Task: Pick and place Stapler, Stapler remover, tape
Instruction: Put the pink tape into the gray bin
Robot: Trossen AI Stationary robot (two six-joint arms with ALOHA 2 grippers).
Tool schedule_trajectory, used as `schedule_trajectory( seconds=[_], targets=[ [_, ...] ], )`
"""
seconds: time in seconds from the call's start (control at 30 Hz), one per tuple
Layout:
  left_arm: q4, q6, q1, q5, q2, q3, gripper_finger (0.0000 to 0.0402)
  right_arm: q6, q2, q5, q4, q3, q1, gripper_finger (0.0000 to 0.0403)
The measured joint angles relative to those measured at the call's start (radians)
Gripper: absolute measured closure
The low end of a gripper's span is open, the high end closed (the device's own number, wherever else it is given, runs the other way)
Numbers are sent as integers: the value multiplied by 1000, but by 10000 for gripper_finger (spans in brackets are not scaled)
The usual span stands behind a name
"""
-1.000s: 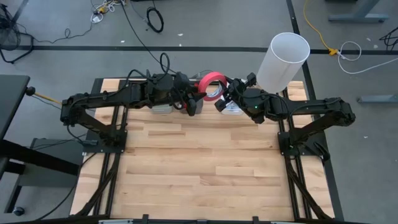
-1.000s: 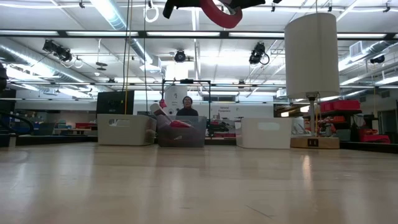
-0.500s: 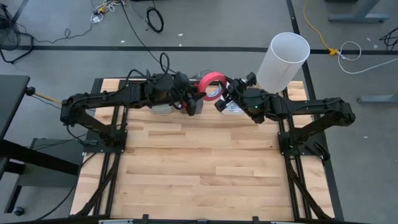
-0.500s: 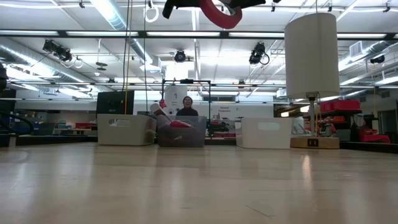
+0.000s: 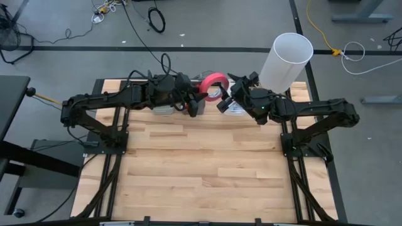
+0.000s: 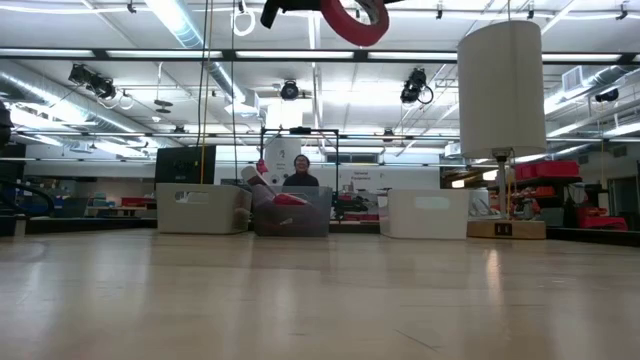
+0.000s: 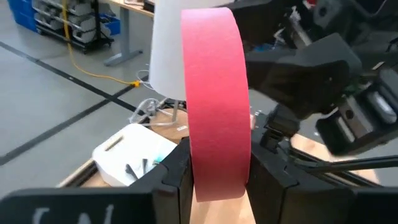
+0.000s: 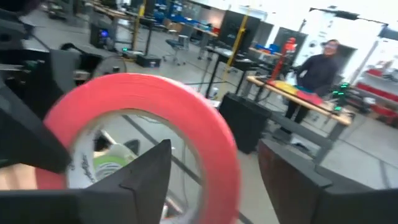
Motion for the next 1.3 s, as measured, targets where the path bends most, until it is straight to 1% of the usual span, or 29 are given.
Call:
schedule_trajectory(
  seconds=[0.17,0.33,0.6,0.77,1.0,1.13,1.3],
  targets=[
    [-30,67,7,-91,-41,-1,285,-42,-24,75,4,0,17,147],
    [-107,91,46,-133,-99,0,287,-35,-51,95,6,0,31,154],
    [-305,90,153,-136,-156,0,284,-35,-64,83,-1,0,31,174],
    [-455,87,212,-136,-157,0,286,-13,-64,50,-14,0,31,183],
    [-644,74,282,-133,-155,0,286,-4,-64,49,-50,0,30,190],
    [-742,80,318,-108,-155,0,284,-4,-64,38,-50,0,30,191],
    [-849,138,351,-72,-155,0,283,-4,-64,23,-52,0,30,191]
  ],
)
